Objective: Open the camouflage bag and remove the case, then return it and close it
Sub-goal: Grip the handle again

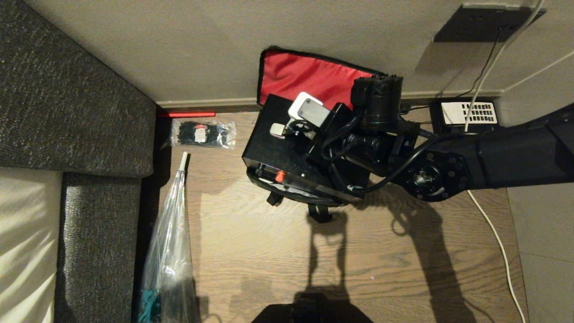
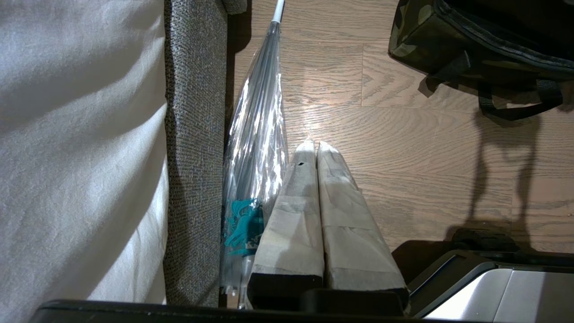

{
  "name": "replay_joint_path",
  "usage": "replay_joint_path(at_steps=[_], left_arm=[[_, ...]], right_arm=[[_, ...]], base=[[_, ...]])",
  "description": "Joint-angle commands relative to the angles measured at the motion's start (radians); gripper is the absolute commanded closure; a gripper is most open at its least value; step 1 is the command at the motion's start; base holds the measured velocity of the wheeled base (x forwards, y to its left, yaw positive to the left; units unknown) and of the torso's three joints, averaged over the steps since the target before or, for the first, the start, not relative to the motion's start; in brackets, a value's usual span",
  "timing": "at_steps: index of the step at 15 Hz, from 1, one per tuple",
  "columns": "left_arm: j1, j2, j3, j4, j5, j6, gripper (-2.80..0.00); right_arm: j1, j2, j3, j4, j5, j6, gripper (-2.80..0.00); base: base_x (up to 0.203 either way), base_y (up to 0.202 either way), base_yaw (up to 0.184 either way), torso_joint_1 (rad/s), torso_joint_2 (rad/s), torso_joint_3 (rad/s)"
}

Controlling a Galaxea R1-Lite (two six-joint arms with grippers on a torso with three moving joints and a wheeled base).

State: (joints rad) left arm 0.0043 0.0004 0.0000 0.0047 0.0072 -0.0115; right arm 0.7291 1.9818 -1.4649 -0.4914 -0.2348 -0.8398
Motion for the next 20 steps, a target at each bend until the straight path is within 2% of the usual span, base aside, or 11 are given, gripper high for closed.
replay_joint_path(at_steps=[1, 4, 9, 17, 20], left_arm=[[0.000, -0.002, 0.003, 0.000, 0.000, -0.001, 0.00], [0.000, -0.002, 0.003, 0.000, 0.000, -0.001, 0.00], [0.000, -0.002, 0.003, 0.000, 0.000, -0.001, 0.00], [0.000, -0.002, 0.003, 0.000, 0.000, -0.001, 0.00], [0.000, -0.002, 0.003, 0.000, 0.000, -0.001, 0.00]], right_arm=[[-0.002, 0.017, 0.001, -0.006, -0.001, -0.004, 0.00], [-0.002, 0.050, -0.001, -0.027, -0.001, 0.027, 0.00], [-0.014, 0.110, -0.061, -0.059, -0.001, 0.031, 0.00], [-0.014, 0.096, -0.211, 0.086, 0.000, 0.024, 0.00], [-0.018, 0.116, -0.181, 0.069, 0.001, 0.019, 0.00]], base=[[0.000, 0.000, 0.000, 0.000, 0.00, 0.000], [0.000, 0.000, 0.000, 0.000, 0.00, 0.000], [0.000, 0.000, 0.000, 0.000, 0.00, 0.000], [0.000, 0.000, 0.000, 0.000, 0.00, 0.000], [0.000, 0.000, 0.000, 0.000, 0.00, 0.000]])
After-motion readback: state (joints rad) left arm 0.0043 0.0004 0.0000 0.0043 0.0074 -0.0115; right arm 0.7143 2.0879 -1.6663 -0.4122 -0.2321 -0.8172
